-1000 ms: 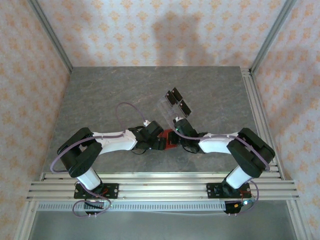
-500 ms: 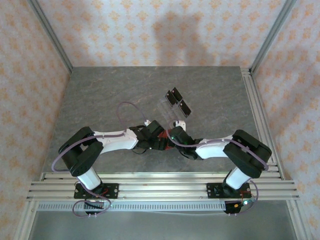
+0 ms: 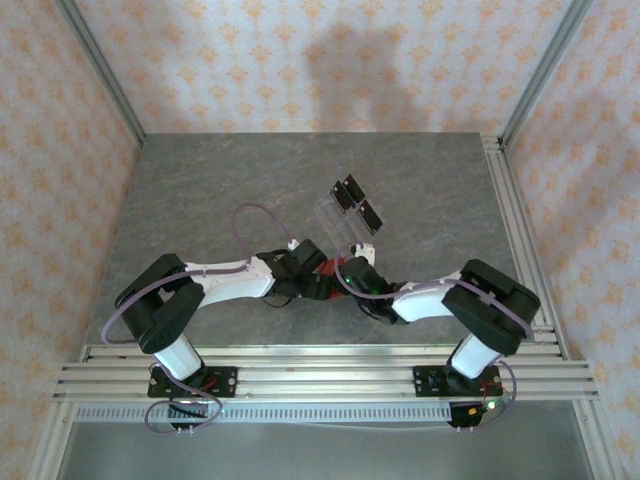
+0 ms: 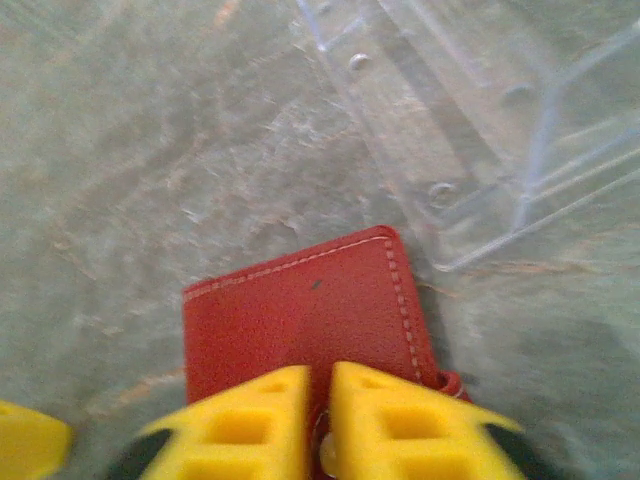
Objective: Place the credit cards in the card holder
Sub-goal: Close the button on the card holder, then reset both arms
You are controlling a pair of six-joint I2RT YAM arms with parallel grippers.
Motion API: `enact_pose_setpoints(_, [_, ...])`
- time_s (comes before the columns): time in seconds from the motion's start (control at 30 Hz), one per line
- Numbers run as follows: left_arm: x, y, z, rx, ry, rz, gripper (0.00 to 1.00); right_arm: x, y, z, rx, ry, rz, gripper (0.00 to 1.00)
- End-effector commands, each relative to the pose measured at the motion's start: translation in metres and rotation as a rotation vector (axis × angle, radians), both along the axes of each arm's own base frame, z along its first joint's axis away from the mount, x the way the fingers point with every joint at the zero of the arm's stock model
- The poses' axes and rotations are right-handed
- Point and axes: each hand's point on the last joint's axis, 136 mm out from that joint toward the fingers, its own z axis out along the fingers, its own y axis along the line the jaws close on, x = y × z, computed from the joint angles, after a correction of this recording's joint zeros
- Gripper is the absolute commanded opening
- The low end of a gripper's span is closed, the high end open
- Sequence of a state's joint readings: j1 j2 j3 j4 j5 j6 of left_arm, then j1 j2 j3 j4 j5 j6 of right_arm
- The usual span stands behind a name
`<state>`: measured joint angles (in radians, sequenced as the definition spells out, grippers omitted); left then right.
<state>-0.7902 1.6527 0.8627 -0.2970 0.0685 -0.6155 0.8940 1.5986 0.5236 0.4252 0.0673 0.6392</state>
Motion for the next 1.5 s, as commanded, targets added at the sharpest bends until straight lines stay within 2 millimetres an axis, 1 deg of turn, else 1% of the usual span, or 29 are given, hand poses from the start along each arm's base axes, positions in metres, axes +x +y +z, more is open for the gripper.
enact_pose_setpoints(0.0, [0.001,0.007,-0.028,0.06,0.01,-0.041,1.0,-0.093,-0.052,-0.064,-0.315,0.441,0.144,0.37])
enact_pose_setpoints(0.03, [0.002,0.007,-0.027,0.058,0.008,-0.038,1.0,-0.085,-0.045,-0.051,-0.303,0.421,0.154,0.42])
enact_pose_setpoints(0.1, [0.003,0.006,-0.027,0.057,0.007,-0.038,1.0,-0.07,-0.035,-0.032,-0.29,0.388,0.162,0.49])
enact_pose_setpoints(0.23, [0.005,0.004,-0.023,0.051,-0.002,-0.035,1.0,-0.046,-0.017,0.0,-0.218,0.342,0.17,0.58])
enact_pose_setpoints(0.4, [0.01,0.003,-0.012,0.045,-0.024,-0.035,1.0,-0.024,-0.002,0.04,-0.128,0.284,0.183,0.68])
enact_pose_setpoints(0.5, [0.013,0.003,-0.002,0.044,-0.044,-0.033,1.0,-0.013,0.003,0.065,-0.09,0.248,0.182,0.76])
enact_pose_setpoints(0.57, [0.015,0.003,0.006,0.042,-0.063,-0.03,1.0,-0.006,0.003,0.08,-0.067,0.223,0.173,0.82])
enact_pose_setpoints(0.67, [0.02,0.006,0.022,0.037,-0.1,-0.015,1.0,0.007,-0.006,0.104,-0.036,0.187,0.139,0.84])
enact_pose_setpoints(0.7, [0.022,0.008,0.029,0.034,-0.117,-0.01,1.0,0.012,-0.012,0.112,-0.029,0.173,0.123,0.85])
enact_pose_setpoints(0.77, [0.027,0.015,0.045,0.037,-0.158,0.015,1.0,0.021,-0.028,0.128,-0.03,0.144,0.084,0.92])
enact_pose_setpoints(0.8, [0.03,0.021,0.055,0.037,-0.186,0.028,1.0,0.026,-0.039,0.137,-0.034,0.127,0.061,1.0])
enact_pose_setpoints(0.87, [0.037,0.037,0.08,0.044,-0.256,0.081,1.0,0.035,-0.063,0.151,-0.034,0.104,0.009,0.99])
enact_pose_setpoints(0.97, [0.05,0.074,0.122,0.065,-0.37,0.17,1.0,0.049,-0.105,0.172,-0.044,0.065,-0.084,0.99])
enact_pose_setpoints(1.03, [0.057,0.106,0.146,0.082,-0.433,0.254,1.0,0.059,-0.137,0.181,-0.081,0.049,-0.159,0.99])
enact_pose_setpoints(1.1, [0.062,0.138,0.167,0.102,-0.482,0.331,1.0,0.066,-0.166,0.185,-0.103,0.048,-0.232,0.99])
enact_pose_setpoints(1.2, [0.068,0.184,0.191,0.144,-0.546,0.435,1.0,0.077,-0.207,0.185,-0.134,0.049,-0.34,0.99])
enact_pose_setpoints(1.27, [0.073,0.21,0.206,0.201,-0.652,0.495,1.0,0.083,-0.234,0.186,-0.178,0.032,-0.417,0.99])
enact_pose_setpoints(1.3, [0.073,0.227,0.214,0.267,-0.726,0.539,1.0,0.085,-0.249,0.184,-0.202,0.023,-0.465,0.99])
enact_pose_setpoints(1.33, [0.073,0.238,0.222,0.308,-0.798,0.569,1.0,0.087,-0.263,0.183,-0.219,0.013,-0.521,0.99])
enact_pose_setpoints(1.4, [0.075,0.252,0.225,0.344,-0.858,0.581,1.0,0.09,-0.284,0.179,-0.244,-0.021,-0.593,0.99])
enact_pose_setpoints(1.47, [0.076,0.27,0.218,0.377,-0.849,0.617,1.0,0.095,-0.298,0.174,-0.299,-0.083,-0.629,0.99])
